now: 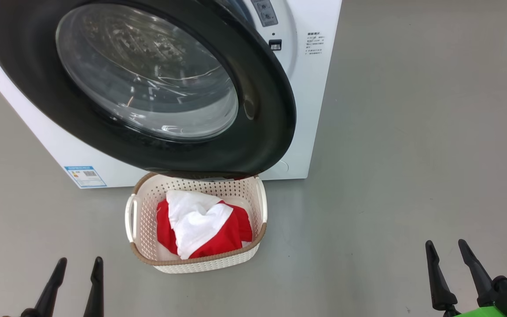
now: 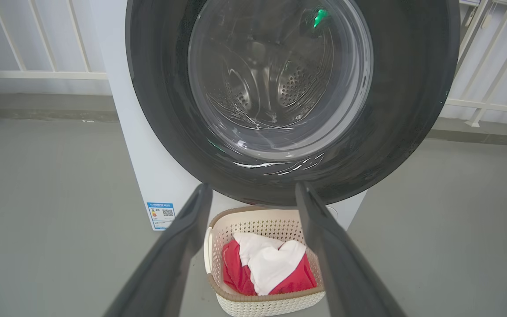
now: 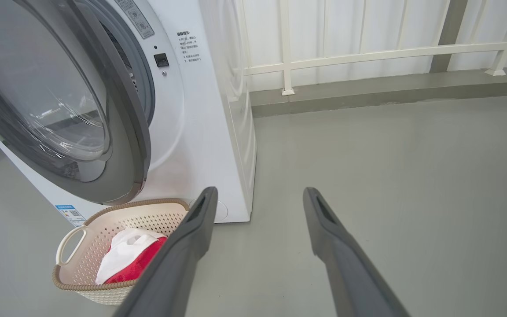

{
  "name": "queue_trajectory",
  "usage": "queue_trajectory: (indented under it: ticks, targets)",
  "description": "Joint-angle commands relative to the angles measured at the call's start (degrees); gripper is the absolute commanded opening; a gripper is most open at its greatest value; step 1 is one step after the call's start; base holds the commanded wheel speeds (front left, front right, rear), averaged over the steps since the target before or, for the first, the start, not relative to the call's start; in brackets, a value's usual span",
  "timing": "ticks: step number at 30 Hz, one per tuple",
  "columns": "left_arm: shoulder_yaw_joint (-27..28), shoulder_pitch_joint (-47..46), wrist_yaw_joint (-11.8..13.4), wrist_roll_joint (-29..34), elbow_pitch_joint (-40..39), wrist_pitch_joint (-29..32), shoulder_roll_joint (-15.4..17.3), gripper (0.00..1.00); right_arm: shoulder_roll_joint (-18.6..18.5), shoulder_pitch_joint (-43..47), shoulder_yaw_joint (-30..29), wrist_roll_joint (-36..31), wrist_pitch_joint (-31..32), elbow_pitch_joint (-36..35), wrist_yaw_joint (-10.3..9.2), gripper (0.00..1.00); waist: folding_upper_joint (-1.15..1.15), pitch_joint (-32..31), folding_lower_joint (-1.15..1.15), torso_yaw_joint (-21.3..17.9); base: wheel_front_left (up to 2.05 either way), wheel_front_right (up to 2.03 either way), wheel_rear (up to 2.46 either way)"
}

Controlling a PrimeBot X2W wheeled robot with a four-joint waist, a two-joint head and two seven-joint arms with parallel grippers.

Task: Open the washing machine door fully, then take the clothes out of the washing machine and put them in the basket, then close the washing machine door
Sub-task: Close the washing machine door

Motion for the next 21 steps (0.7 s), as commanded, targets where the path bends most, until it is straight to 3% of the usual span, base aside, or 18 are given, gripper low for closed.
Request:
queue_trajectory:
  ticks: [1,9,10,11,12,13,21]
  targets:
    - [2.13,-0.89,-0.31,0.67,-1.57,-0.52,0.6,1.0,-0.83,-0.55,1.13,-0.29,-0.36,-1.28,0.36,1.0,0.0,0.01,0.0,0.0,0.0,0.0,0.0]
    - [1.54,-0.86,-0.31,1.31,-1.71,-0.52,0.51,1.0,-0.83,-0.66,1.61,-0.25,-0.36,-1.32,0.36,1.0,0.0,-0.23,0.0,0.07,0.0,0.0,0.0]
    - [1.39,-0.86,-0.31,1.38,-1.72,-0.52,0.39,1.0,-0.83,-0.68,1.83,-0.01,-0.36,-1.43,0.36,0.93,0.0,-0.29,0.0,0.2,0.0,0.0,0.0]
    - [1.21,-0.86,-0.31,1.41,-1.72,-0.52,0.23,1.0,-0.83,-0.72,2.18,0.33,-0.36,-1.58,0.36,0.46,0.0,-0.35,0.0,0.38,0.0,0.0,0.0]
    - [0.94,-0.91,-0.31,1.39,-1.7,-0.52,0.02,1.0,-0.83,-0.73,2.53,0.67,-0.36,-1.76,0.36,0.14,0.0,-0.42,0.0,0.71,0.0,0.0,0.0]
    - [0.67,-0.94,-0.31,1.37,-1.67,-0.52,-0.2,1.0,-0.83,-0.71,2.75,0.88,-0.36,-1.75,0.36,0.0,0.0,-0.48,0.0,1.08,0.0,0.0,0.0]
    - [-1.43,-1.75,-0.31,0.89,-1.17,-0.52,-2.19,1.0,-0.83,-5.24,6.5,2.34,-0.36,-0.49,0.36,0.0,0.0,0.16,0.0,4.54,0.0,0.0,0.0]
